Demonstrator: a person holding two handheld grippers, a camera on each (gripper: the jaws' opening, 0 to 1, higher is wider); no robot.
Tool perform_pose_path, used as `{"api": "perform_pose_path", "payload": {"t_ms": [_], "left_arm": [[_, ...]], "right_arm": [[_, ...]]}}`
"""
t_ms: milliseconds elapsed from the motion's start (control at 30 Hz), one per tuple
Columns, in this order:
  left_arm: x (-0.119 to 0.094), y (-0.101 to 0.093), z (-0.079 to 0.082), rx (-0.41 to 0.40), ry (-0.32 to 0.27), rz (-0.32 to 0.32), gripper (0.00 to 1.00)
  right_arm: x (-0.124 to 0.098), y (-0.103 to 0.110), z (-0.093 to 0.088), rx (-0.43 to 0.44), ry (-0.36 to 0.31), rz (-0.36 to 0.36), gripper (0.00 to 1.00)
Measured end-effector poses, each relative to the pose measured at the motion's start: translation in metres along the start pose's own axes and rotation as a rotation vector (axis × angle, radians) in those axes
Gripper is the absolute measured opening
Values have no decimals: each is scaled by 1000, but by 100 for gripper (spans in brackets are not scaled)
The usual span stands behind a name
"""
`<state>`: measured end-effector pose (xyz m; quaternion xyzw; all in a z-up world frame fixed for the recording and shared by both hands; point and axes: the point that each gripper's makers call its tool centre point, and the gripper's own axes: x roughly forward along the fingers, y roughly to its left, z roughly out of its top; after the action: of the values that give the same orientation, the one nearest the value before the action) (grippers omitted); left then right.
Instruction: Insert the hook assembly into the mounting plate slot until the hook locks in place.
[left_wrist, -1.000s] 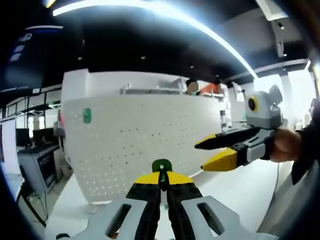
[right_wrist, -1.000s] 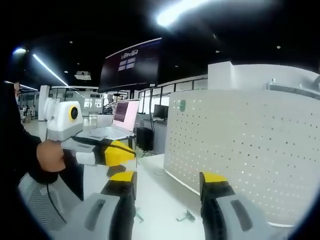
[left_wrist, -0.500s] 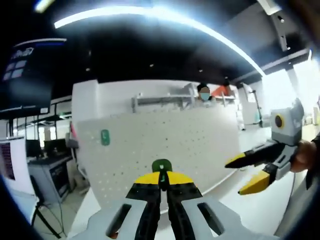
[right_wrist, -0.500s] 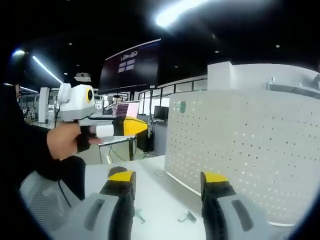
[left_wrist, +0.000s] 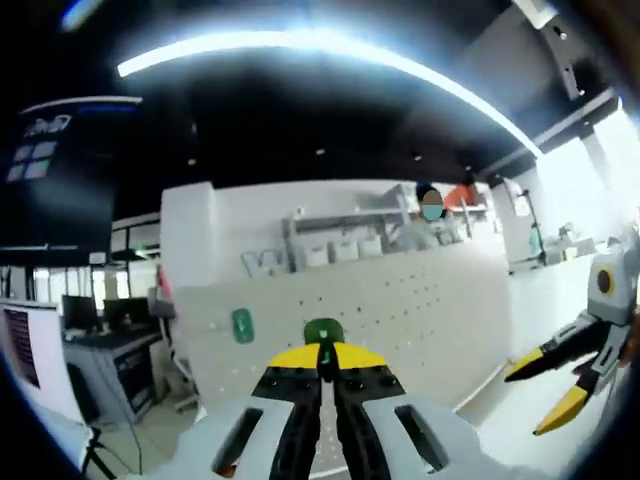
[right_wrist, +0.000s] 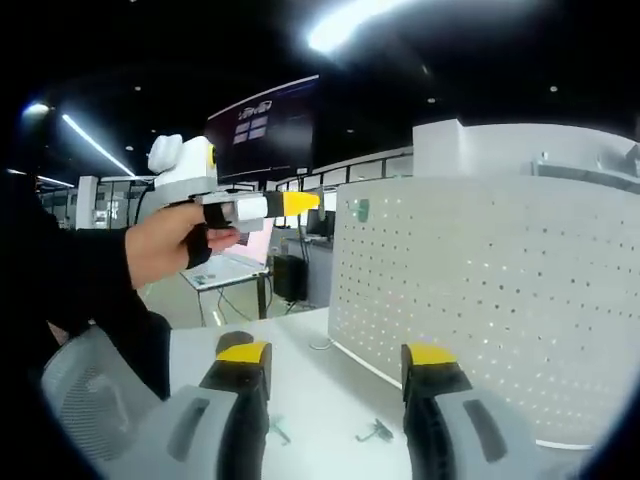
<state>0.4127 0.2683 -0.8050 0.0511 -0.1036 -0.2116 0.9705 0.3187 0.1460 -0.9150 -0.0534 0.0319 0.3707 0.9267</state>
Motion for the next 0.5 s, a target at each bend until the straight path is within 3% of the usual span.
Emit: {"api": "perform_pose_path", "payload": {"t_ms": [267,500], "left_arm": [[22,25,12,-19,-28,47,3],[41,34,14,-17,-35,63,3]], "right_arm": [[-1,-4,2,5,-4,-9,50],[-3,-9,3,10,-9,-23,50]]}}
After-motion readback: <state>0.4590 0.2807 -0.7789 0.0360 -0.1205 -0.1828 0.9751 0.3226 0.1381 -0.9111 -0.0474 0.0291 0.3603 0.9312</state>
